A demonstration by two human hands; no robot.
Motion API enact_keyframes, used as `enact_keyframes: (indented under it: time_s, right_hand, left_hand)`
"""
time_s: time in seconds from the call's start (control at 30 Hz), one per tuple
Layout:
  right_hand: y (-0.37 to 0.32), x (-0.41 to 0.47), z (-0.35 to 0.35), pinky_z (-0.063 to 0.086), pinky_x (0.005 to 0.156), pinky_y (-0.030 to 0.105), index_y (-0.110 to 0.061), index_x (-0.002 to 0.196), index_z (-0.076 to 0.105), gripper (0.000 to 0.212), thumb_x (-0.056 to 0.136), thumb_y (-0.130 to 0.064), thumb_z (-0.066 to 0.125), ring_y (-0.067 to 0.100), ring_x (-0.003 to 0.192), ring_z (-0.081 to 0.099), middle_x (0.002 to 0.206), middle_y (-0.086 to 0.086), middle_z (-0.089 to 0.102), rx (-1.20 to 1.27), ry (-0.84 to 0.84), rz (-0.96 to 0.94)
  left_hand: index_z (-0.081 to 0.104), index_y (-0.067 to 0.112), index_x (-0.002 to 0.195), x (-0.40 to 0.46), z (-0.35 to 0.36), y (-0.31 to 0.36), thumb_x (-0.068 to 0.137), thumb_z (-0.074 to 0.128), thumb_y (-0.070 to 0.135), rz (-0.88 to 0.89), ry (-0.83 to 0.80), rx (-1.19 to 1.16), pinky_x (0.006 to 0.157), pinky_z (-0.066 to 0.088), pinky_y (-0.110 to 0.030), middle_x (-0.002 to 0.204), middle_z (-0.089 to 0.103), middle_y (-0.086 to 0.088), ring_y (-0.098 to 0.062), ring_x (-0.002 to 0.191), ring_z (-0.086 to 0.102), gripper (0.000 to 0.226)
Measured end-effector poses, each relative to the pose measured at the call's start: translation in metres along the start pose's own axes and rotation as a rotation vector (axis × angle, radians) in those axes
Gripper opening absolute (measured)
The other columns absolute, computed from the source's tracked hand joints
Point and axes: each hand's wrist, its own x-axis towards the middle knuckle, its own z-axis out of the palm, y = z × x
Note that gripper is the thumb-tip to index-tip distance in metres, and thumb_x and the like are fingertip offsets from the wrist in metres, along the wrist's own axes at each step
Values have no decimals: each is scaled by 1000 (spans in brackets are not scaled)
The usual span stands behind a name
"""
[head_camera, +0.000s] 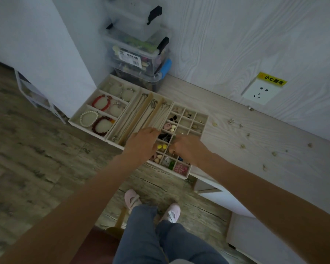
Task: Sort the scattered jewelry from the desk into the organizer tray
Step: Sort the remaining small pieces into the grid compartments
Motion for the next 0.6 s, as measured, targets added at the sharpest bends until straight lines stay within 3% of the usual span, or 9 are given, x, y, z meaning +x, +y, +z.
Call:
enact_keyframes:
  time_s: [0.17,0.23,0.33,0.4,0.5,0.6]
  right_hand:
    - [4,-1,-2,53,75,36,-16,100,70,15,90,-13,59,23,100,58,101,6,64,135,65,48]
    - [3,-4,-6,54,54,33,-14,72,73,9,69,-9,79,25,83,61,80,5,64,85,259,-11]
    - [2,-3,-2,44,33,26,-15,46,64,26,44,-12,90,24,68,57,65,3,54,1,291,27]
    - [0,1,0,44,35,27,-12,46,63,25,47,-12,88,25,73,56,68,5,55,-9,260,67]
    - [-1,5,5,48,53,31,-7,67,70,7,70,-9,76,26,93,50,87,8,58,-21,163,110]
    - [-4,4,8,40,46,22,-13,62,71,11,60,-12,82,22,88,54,84,4,59,-57,176,82]
  left_hand:
    - [32,16,144,2,-2,1,95,47,14,-12,-33,-20,101,40,-39,145,37,-5,-23,126,44,51]
    - [30,16,145,1,-3,3,95,48,13,-10,-59,-34,100,41,-39,145,37,-6,-24,126,45,53]
    - [28,16,146,1,-4,4,94,49,12,-12,-64,-46,100,40,-38,147,34,-6,-25,127,44,56]
    - [29,15,146,1,-4,4,95,48,12,-10,-58,-43,100,40,-38,148,34,-6,-25,127,44,55]
    - [28,14,146,1,-5,5,95,48,12,-6,-55,-39,99,42,-37,147,35,-7,-25,127,44,55]
    - [28,13,147,0,-4,6,96,47,12,-1,-47,-39,100,41,-36,148,33,-7,-24,129,43,54]
